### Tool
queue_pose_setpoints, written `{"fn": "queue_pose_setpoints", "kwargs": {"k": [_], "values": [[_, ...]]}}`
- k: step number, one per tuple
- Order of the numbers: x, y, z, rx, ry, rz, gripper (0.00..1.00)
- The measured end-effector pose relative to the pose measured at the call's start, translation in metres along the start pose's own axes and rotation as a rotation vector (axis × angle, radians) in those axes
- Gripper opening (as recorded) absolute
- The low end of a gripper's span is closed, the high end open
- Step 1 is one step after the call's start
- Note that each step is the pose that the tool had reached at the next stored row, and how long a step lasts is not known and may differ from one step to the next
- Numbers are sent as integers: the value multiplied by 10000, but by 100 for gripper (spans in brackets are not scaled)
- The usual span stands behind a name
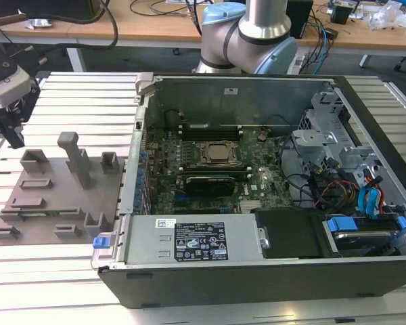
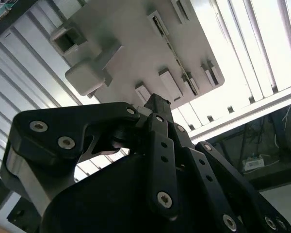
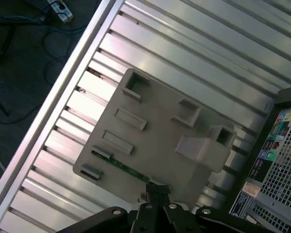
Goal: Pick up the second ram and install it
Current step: 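Pick up the second ram and move it above second insertion slot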
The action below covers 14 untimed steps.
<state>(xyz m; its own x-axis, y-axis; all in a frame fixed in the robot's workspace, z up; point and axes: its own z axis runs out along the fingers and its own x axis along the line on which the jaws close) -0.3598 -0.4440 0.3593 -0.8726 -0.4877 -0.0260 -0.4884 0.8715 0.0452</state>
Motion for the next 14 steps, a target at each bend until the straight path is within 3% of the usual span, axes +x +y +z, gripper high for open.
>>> {"fn": "queue_pose_setpoints", "kwargs": {"k": [6,14], "values": [[0,0,0,-26,45,-991,10],[0,0,0,-70,122,-2694,10]]}}
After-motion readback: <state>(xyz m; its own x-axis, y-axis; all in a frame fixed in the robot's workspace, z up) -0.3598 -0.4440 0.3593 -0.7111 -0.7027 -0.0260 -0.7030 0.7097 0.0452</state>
